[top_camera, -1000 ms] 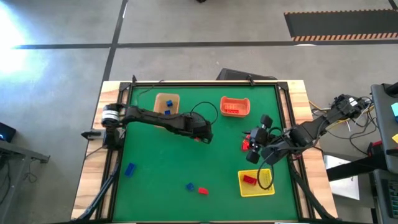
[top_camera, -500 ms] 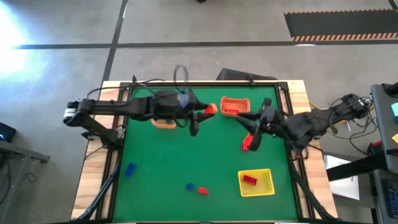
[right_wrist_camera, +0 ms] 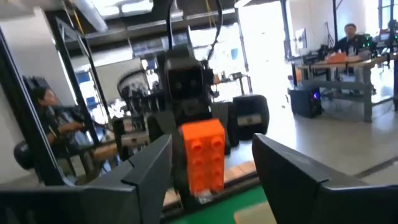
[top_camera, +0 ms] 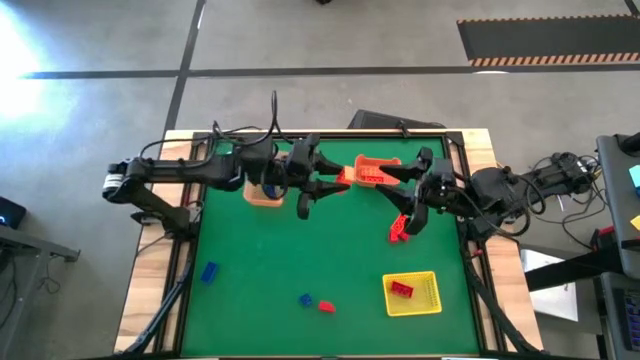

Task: Sort & place blocks by color
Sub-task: Put the orange game piece into the right orange bin

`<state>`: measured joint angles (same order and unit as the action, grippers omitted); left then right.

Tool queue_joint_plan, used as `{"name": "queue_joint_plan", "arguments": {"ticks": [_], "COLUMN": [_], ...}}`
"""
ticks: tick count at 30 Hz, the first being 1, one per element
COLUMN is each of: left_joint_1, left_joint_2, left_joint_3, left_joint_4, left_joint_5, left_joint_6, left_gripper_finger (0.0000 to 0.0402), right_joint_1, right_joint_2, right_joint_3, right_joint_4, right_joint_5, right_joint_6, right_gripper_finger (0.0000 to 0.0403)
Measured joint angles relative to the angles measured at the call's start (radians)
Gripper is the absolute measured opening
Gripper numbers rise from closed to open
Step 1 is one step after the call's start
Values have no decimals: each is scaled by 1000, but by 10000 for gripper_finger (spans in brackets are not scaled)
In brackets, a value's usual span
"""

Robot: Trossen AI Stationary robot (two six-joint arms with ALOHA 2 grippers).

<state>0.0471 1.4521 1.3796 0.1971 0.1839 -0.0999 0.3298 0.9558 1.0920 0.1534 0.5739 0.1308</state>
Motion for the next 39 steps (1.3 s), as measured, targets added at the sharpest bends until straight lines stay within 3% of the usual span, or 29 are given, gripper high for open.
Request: {"name": "queue_joint_plan", "arguments": {"ticks": [11, 22, 30, 39], "left_joint_1": [16, 46, 59, 70], "left_joint_2": [110, 132, 134, 134], "left_joint_3": [1, 1, 1, 1], "left_joint_4": [223, 253, 248, 250], "left_joint_5": [152, 143, 116, 105], "left_joint_6": [-178, -208, -205, -206], "left_gripper_finger": [130, 131, 131, 131], "right_joint_1": [-5, -19, -82, -100], "right_joint_2": [18, 30, 59, 109], "right_joint_3": [0, 0, 0, 0], "right_joint_4": [17, 30, 48, 115], "right_joint_5": [2, 2, 1, -9], "right_joint_6": [-56, -52, 41, 8], "right_gripper_finger": [226, 228, 228, 221]}}
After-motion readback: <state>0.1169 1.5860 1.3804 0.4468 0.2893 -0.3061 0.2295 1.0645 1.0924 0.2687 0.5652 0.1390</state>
